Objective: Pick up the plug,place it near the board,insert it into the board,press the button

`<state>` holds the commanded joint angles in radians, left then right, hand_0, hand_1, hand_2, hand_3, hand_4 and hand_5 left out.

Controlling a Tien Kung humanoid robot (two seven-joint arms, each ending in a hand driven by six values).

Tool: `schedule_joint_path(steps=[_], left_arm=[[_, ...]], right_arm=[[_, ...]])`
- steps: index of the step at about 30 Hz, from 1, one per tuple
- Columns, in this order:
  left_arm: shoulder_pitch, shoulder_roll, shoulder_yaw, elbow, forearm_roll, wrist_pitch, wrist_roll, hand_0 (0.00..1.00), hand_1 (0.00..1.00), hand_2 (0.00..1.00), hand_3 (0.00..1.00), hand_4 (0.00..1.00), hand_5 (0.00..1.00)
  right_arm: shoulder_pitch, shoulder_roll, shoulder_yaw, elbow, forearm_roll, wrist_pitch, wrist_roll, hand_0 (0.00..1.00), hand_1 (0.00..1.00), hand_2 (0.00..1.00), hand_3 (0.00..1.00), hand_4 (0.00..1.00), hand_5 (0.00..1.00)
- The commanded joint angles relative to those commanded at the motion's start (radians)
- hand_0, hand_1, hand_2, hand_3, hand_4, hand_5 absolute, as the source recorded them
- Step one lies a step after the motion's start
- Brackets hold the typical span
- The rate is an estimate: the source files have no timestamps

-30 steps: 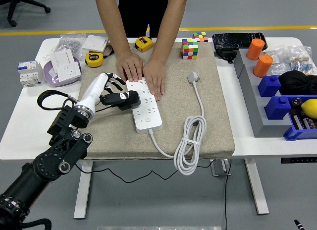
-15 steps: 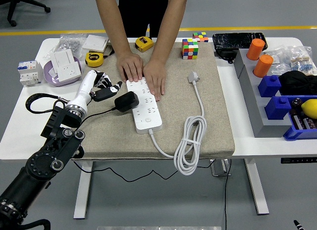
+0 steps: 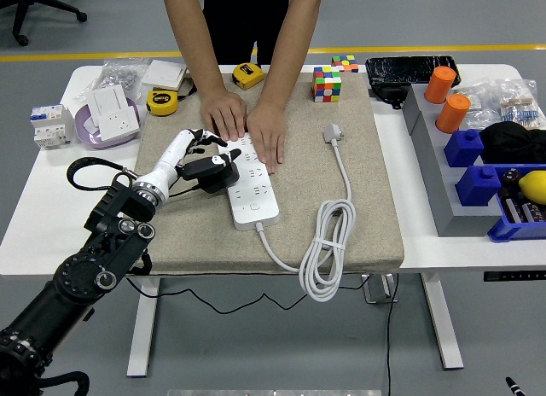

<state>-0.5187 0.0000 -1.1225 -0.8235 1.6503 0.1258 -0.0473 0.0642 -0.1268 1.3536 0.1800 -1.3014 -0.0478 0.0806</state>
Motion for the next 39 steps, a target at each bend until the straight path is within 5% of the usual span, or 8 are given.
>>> schedule_joint_path(steps=[3, 4, 9, 10, 16, 17, 30, 39], left_arm=[[-0.006, 0.000, 0.039, 0.021, 0.025, 0.002, 0.009, 0.864, 0.923, 0.852, 0.857, 0.998, 0.540], [-0.007, 0.000, 0.049, 0.027, 0.043, 0.005, 0.013, 0.838, 0.864, 0.780, 0.788, 0.998, 0.322], [-0.007, 0.000, 0.076, 0.034, 0.134, 0.029, 0.037, 0.838, 0.864, 0.780, 0.788, 0.998, 0.322], [-0.008, 0.000, 0.083, 0.034, 0.153, 0.036, 0.043, 0.702, 0.686, 0.582, 0.575, 0.991, 0.086], [-0.010, 0.000, 0.095, 0.031, 0.221, 0.092, 0.053, 0.702, 0.686, 0.582, 0.575, 0.991, 0.086], [-0.011, 0.000, 0.096, 0.031, 0.228, 0.099, 0.053, 0.446, 0.498, 0.505, 0.534, 0.716, 0.021], [-0.008, 0.000, 0.095, 0.035, 0.178, 0.154, 0.030, 0.376, 0.404, 0.400, 0.472, 0.678, 0.045], [-0.003, 0.000, 0.091, 0.031, 0.127, 0.148, 0.019, 0.374, 0.398, 0.375, 0.453, 0.672, 0.058]], right_arm=[[0.000, 0.000, 0.003, 0.000, -0.002, 0.000, -0.001, 0.959, 0.845, 0.781, 0.789, 0.998, 0.998], [0.000, 0.000, 0.004, 0.000, -0.003, 0.000, -0.001, 0.960, 0.845, 0.780, 0.789, 0.998, 0.998], [-0.001, -0.001, 0.005, 0.000, -0.003, -0.001, 0.000, 0.960, 0.845, 0.780, 0.789, 0.998, 0.998], [-0.001, -0.001, 0.006, 0.000, -0.003, -0.001, 0.000, 0.960, 0.845, 0.781, 0.789, 0.998, 0.998], [0.000, -0.001, 0.005, 0.000, -0.001, -0.001, 0.000, 0.960, 0.845, 0.781, 0.789, 0.998, 0.998], [0.000, -0.001, 0.005, 0.000, -0.001, -0.001, 0.000, 0.960, 0.844, 0.781, 0.788, 0.998, 0.998], [-0.002, -0.002, 0.004, 0.000, -0.003, -0.001, 0.000, 0.960, 0.845, 0.781, 0.788, 0.998, 0.998], [-0.005, -0.003, 0.003, 0.000, -0.005, -0.001, 0.000, 0.961, 0.845, 0.781, 0.788, 0.998, 0.998]])
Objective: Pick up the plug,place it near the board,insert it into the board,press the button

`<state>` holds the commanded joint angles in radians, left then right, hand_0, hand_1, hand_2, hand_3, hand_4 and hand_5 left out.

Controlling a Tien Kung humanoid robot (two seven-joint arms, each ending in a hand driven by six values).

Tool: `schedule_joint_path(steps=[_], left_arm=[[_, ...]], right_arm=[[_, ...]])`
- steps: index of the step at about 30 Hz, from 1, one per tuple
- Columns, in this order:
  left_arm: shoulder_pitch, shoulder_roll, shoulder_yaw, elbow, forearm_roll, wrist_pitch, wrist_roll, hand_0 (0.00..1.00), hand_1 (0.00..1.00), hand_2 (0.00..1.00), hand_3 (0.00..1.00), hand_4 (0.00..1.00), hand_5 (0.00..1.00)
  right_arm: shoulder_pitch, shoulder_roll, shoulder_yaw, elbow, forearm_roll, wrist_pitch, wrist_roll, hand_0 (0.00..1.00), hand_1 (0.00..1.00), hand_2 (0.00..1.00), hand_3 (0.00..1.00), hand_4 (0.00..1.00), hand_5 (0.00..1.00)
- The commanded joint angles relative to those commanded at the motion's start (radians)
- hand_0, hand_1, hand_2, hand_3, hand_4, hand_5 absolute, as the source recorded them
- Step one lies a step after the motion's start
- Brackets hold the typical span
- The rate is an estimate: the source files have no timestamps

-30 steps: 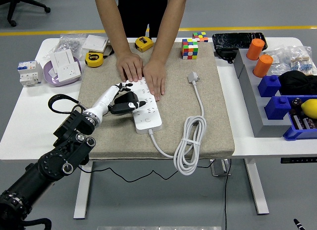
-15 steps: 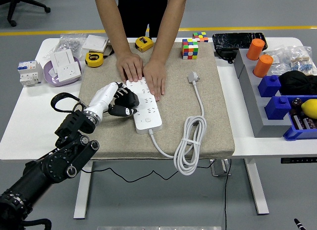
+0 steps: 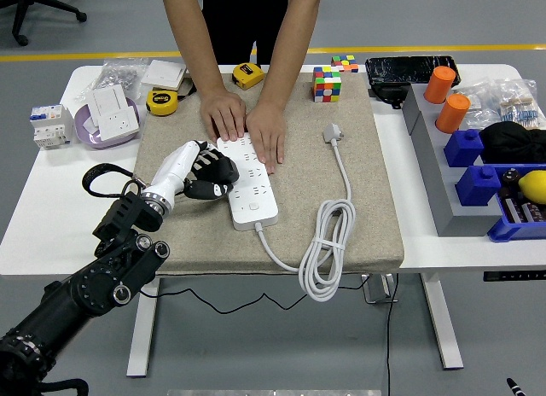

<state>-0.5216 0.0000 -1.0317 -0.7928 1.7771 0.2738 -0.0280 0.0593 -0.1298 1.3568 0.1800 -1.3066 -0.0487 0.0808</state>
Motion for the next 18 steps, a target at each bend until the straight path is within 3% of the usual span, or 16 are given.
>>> schedule_joint_path(steps=[1, 18], left_arm=[[0.000, 0.000, -0.001, -0.001, -0.006, -0.001, -0.001, 0.374, 0.393, 0.354, 0.420, 0.660, 0.071], [-0.010, 0.000, -0.031, -0.006, -0.004, -0.019, 0.004, 0.374, 0.331, 0.310, 0.406, 0.651, 0.075]], right_arm=[[-0.001, 0.000, 0.000, 0.000, 0.000, 0.000, 0.000, 0.961, 0.845, 0.781, 0.788, 0.998, 0.998], [-0.001, 0.003, 0.006, 0.000, 0.005, 0.000, 0.001, 0.961, 0.845, 0.781, 0.788, 0.998, 0.998]])
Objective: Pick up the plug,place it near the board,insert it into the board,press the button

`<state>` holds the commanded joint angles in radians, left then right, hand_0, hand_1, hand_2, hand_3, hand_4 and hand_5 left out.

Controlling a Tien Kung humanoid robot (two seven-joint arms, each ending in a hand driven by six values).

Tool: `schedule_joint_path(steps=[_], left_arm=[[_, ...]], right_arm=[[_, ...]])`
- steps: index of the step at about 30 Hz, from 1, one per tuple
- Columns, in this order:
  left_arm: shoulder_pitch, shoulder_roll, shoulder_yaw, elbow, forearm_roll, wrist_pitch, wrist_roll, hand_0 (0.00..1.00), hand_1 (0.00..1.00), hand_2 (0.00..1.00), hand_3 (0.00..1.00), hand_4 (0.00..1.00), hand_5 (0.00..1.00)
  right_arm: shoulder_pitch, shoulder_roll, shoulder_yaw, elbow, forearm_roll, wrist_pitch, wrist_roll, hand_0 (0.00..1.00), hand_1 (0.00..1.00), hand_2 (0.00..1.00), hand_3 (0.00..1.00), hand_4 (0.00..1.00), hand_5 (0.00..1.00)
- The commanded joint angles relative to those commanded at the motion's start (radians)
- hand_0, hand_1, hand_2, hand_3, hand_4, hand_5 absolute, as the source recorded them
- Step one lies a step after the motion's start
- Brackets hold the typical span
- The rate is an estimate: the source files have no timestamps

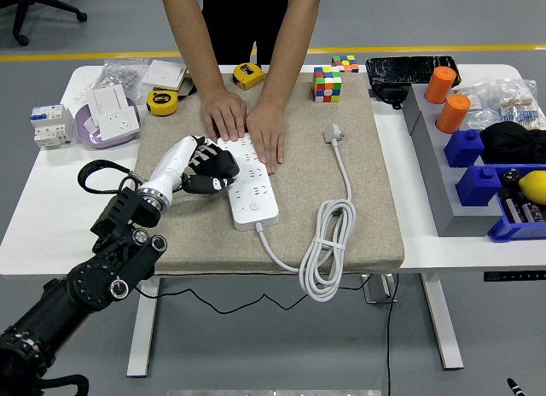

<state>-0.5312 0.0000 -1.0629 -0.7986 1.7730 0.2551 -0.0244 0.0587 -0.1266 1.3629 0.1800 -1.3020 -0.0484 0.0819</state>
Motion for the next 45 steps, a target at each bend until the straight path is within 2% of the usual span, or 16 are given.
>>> schedule_joint_path(steps=[6, 10, 15, 19, 23, 27, 31, 32, 37, 38, 43, 44, 45], left_arm=[[-0.002, 0.000, -0.029, -0.020, -0.034, 0.012, -0.003, 0.376, 0.326, 0.306, 0.403, 0.646, 0.076], [-0.004, 0.005, -0.078, -0.021, -0.038, 0.014, -0.002, 0.375, 0.294, 0.294, 0.402, 0.642, 0.080], [-0.009, 0.037, -0.165, -0.031, -0.039, 0.021, 0.001, 0.374, 0.274, 0.294, 0.403, 0.635, 0.078], [-0.021, 0.066, -0.204, 0.017, -0.016, 0.026, 0.006, 0.374, 0.274, 0.294, 0.403, 0.635, 0.078], [-0.025, 0.090, -0.205, 0.089, 0.028, 0.032, 0.014, 0.375, 0.282, 0.287, 0.406, 0.636, 0.070], [-0.018, 0.100, -0.182, 0.136, 0.061, 0.031, 0.017, 0.376, 0.276, 0.281, 0.407, 0.640, 0.067], [-0.008, 0.107, -0.147, 0.149, 0.098, 0.015, 0.022, 0.376, 0.276, 0.281, 0.407, 0.640, 0.067], [-0.006, 0.109, -0.137, 0.148, 0.106, 0.007, 0.023, 0.416, 0.326, 0.311, 0.433, 0.641, 0.083], [0.006, 0.111, -0.124, 0.133, 0.101, -0.045, 0.016, 0.416, 0.326, 0.311, 0.433, 0.641, 0.083], [0.007, 0.113, -0.123, 0.130, 0.095, -0.054, 0.014, 0.528, 0.548, 0.551, 0.539, 0.718, 0.105], [0.012, 0.127, -0.107, 0.105, 0.059, -0.107, 0.015, 0.528, 0.548, 0.551, 0.539, 0.718, 0.105], [0.014, 0.129, -0.108, 0.099, 0.050, -0.117, 0.017, 0.700, 0.781, 0.746, 0.683, 0.998, 0.236], [0.015, 0.130, -0.110, 0.096, 0.043, -0.123, 0.017, 0.700, 0.781, 0.746, 0.683, 0.998, 0.236]], right_arm=[[-0.003, 0.001, 0.006, 0.000, -0.001, -0.001, -0.002, 0.961, 0.846, 0.781, 0.788, 0.998, 0.998], [-0.007, 0.003, 0.020, 0.000, -0.012, -0.003, -0.006, 0.961, 0.846, 0.781, 0.789, 0.998, 0.998], [-0.005, 0.001, 0.021, 0.000, -0.009, -0.003, -0.004, 0.962, 0.846, 0.781, 0.789, 0.998, 0.998], [-0.002, -0.002, 0.020, 0.000, -0.004, -0.003, -0.002, 0.962, 0.846, 0.781, 0.789, 0.998, 0.998], [-0.002, -0.004, 0.027, 0.000, -0.009, -0.005, -0.003, 0.962, 0.846, 0.781, 0.789, 0.998, 0.998], [-0.003, -0.005, 0.029, 0.000, -0.013, -0.005, -0.004, 0.962, 0.846, 0.781, 0.788, 0.998, 0.998], [-0.004, -0.007, 0.028, 0.000, -0.014, -0.005, -0.004, 0.962, 0.846, 0.781, 0.788, 0.998, 0.998], [-0.005, -0.007, 0.027, 0.000, -0.015, -0.004, -0.004, 0.963, 0.846, 0.781, 0.788, 0.998, 0.998], [-0.004, -0.011, 0.024, 0.000, -0.014, -0.003, -0.002, 0.963, 0.846, 0.781, 0.788, 0.998, 0.998], [-0.004, -0.011, 0.024, 0.000, -0.014, -0.003, -0.001, 0.963, 0.846, 0.781, 0.788, 0.998, 0.998], [-0.003, -0.011, 0.020, 0.000, -0.009, -0.003, 0.000, 0.963, 0.846, 0.781, 0.788, 0.998, 0.998], [-0.004, -0.011, 0.020, 0.000, -0.009, -0.003, 0.000, 0.963, 0.846, 0.781, 0.788, 0.998, 0.998], [-0.004, -0.011, 0.020, 0.000, -0.009, -0.003, 0.000, 0.963, 0.846, 0.781, 0.788, 0.998, 0.998]])
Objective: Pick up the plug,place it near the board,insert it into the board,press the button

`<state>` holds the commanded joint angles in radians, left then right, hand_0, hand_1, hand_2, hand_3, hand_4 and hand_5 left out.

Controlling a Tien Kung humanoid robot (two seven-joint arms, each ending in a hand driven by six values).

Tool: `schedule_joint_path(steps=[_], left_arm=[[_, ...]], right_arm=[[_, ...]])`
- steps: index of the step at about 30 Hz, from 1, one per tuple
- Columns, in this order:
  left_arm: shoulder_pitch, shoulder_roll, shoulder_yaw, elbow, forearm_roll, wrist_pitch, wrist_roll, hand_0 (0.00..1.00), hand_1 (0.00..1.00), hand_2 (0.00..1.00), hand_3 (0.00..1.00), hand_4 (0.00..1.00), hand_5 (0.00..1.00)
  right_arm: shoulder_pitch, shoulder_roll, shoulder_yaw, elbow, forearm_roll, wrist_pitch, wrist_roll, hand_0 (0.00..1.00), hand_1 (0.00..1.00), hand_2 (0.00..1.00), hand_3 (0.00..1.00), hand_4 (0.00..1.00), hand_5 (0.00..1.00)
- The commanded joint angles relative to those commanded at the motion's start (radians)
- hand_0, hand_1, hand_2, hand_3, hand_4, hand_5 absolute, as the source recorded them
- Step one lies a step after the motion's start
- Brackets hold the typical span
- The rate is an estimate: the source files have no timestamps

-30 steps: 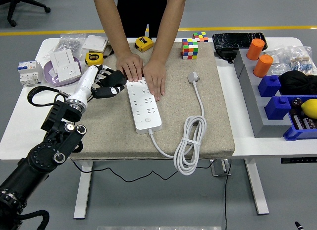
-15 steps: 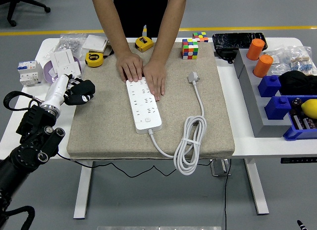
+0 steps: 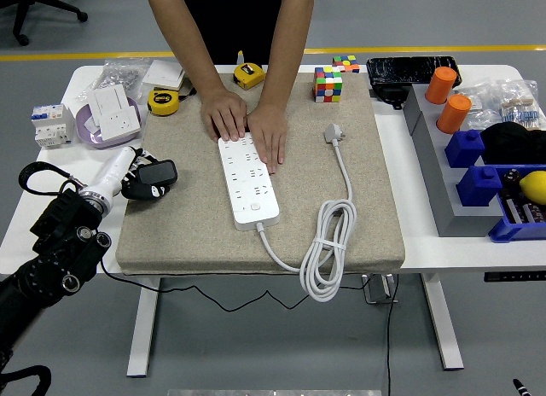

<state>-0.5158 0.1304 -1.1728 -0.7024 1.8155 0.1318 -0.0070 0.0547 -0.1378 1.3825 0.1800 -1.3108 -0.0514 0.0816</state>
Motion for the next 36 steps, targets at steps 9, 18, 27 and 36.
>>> schedule_joint_path(steps=[9, 18, 27, 36], left_arm=[[0.041, 0.007, -0.083, -0.101, -0.182, -0.025, -0.019, 0.826, 0.936, 0.923, 0.920, 0.998, 0.352], [0.205, -0.048, -0.157, -0.443, -0.560, -0.232, -0.124, 0.895, 0.998, 0.993, 0.998, 0.998, 0.779], [0.287, -0.101, -0.176, -0.742, -0.937, -0.317, -0.174, 0.867, 0.949, 0.944, 0.975, 0.998, 0.804], [0.305, -0.114, -0.201, -0.765, -1.314, -0.298, -0.185, 0.846, 0.921, 0.914, 0.943, 0.998, 0.759]], right_arm=[[-0.001, -0.001, 0.002, 0.000, -0.003, 0.000, -0.001, 0.963, 0.846, 0.781, 0.788, 0.998, 0.998], [0.000, -0.002, 0.006, 0.000, -0.004, -0.001, 0.000, 0.962, 0.844, 0.780, 0.788, 0.998, 0.998], [-0.005, -0.006, 0.021, 0.000, -0.016, -0.003, -0.002, 0.961, 0.844, 0.780, 0.788, 0.998, 0.998], [-0.006, -0.008, 0.023, 0.000, -0.015, -0.004, -0.003, 0.960, 0.844, 0.780, 0.787, 0.998, 0.998]])
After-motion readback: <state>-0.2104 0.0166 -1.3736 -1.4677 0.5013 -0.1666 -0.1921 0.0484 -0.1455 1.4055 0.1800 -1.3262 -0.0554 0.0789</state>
